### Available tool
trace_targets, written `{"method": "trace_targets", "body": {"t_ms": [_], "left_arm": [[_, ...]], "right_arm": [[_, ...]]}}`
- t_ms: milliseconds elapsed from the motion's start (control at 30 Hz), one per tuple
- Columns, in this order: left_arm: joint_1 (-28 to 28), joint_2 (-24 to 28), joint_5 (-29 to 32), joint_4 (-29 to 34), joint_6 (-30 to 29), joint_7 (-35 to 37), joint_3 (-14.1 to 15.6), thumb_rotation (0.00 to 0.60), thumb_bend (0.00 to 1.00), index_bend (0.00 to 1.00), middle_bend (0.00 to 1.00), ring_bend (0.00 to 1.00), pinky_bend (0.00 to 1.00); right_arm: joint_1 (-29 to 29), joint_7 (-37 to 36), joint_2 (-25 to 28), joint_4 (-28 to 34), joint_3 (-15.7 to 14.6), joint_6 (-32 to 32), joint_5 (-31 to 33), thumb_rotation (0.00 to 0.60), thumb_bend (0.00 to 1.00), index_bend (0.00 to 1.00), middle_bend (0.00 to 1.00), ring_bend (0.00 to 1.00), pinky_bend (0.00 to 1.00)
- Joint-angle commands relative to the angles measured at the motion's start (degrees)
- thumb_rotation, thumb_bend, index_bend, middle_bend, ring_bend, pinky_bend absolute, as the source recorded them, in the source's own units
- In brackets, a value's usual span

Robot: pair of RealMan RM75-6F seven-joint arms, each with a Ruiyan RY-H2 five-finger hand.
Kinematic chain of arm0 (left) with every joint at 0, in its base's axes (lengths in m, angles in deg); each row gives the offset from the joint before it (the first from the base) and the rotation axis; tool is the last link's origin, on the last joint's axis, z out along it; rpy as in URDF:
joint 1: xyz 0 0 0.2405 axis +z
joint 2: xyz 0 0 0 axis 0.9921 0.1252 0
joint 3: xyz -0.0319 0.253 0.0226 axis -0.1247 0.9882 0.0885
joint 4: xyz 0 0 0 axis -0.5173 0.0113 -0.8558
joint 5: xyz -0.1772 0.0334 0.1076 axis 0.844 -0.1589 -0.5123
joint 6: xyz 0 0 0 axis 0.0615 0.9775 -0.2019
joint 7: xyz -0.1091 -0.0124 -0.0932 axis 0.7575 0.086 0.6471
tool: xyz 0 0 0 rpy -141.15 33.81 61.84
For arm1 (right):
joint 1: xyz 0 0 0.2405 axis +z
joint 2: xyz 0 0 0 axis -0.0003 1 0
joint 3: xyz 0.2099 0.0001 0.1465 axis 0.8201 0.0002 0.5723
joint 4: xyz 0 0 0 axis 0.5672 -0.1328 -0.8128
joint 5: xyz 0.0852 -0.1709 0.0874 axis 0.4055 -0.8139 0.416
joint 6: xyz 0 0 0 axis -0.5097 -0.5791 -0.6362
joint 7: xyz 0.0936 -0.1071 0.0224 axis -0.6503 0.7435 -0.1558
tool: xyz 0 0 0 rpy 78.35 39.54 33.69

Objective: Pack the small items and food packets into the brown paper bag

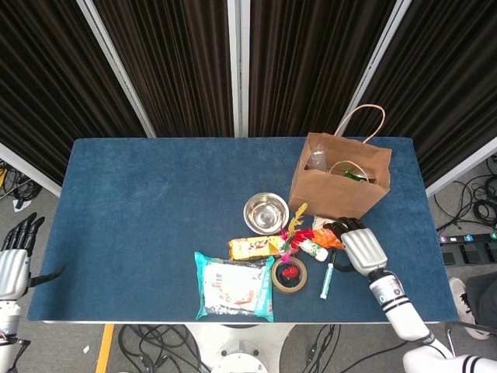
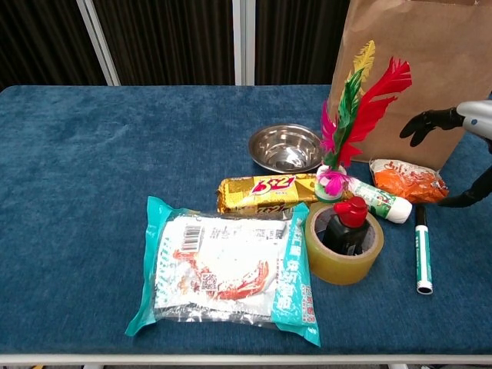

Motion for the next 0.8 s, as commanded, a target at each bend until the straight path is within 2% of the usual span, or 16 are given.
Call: {"method": "trace_targets", "body": {"t_ms": [33,433,800], "left_arm": [[0.10,-0.17,0.06,-0.45,0.10,0.37,0.06,0.600,0.14,0.08,0.06,0.00,0.12],[0.32,-0.93,0.04,-2.42,0.26,1.75,0.18,0.600,0.14,0.08,0.06,0.00,0.12],[0.62,-1.36,0.19,-4.17,0.25,3.38,0.13,0.600,0.14,0.08,0.06,0.00,0.12]], "right_arm": [[-0.47,0.26,-4.02,-4.93,0.74,0.00,2.35,0.600,0.00,0.22,0.25,0.14,0.17],[0.49,5.83,-9.49,-12.81,1.41,-1.35,0.96,0.600,0.00,0.22,0.25,0.14,0.17],[1.48,6.79,-15.51,-20.83,2.01,0.02,1.10,0.600,0.00,0.25,0.25,0.14,0.17]]}}
